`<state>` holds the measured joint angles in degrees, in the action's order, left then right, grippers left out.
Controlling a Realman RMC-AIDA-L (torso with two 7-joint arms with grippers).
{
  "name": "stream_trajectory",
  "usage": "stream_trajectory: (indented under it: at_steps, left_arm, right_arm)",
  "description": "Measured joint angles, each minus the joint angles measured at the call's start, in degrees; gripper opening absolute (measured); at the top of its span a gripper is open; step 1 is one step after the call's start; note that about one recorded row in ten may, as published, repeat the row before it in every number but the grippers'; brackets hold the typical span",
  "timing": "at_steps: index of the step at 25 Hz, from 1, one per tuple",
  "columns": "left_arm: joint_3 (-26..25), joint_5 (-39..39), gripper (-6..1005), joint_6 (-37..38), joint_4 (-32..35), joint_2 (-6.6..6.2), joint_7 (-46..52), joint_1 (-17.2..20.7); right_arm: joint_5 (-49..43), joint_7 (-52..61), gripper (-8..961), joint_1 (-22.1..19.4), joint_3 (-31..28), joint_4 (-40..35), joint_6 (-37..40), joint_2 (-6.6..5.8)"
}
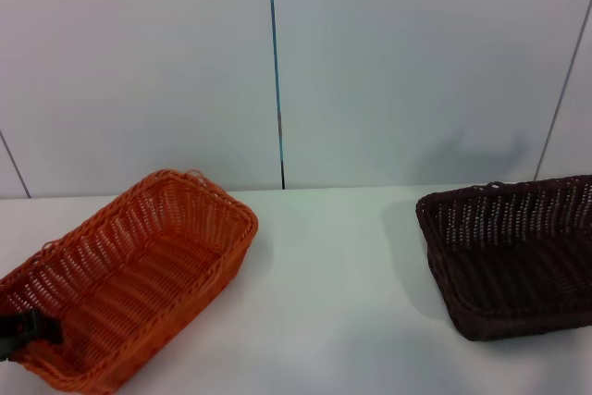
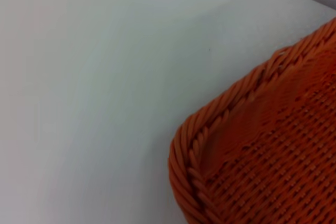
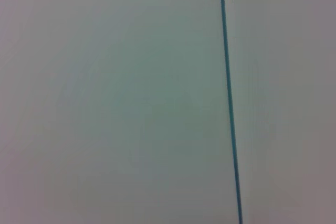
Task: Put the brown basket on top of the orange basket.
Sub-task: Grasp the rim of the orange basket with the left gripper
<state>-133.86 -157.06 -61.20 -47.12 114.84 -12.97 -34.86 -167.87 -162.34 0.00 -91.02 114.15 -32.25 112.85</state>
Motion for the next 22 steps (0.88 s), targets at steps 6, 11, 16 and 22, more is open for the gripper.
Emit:
stream_trajectory:
  at_steps: [6,11,16,22]
  left_arm:
    - [0.0,0.0,590,0.1,0.0,-0.03,0.0,0.2]
    - [0.1,-0.3,414,0.2,0.2,-0.06,0.0,0.2]
    - [0.5,-0.5,286,0.1,1.7,-0.42,0.0,-0.3]
    - [1.8,-0.5,187,-0.5,2.2,-0.50,-1.0,-0.3]
  right_arm:
    - [0.0,0.0,910,-0.2,0.2,0.2,0.0,0.04]
    - [0.0,0.0,909,-0.4,0.2,0.2,0.0,0.16]
    - [0.0,0.0,908,-0.4,0.2,0.2,0.0,0.26]
    - [0.0,0.0,906,-0.4,0.3,0.2,0.0,0.27]
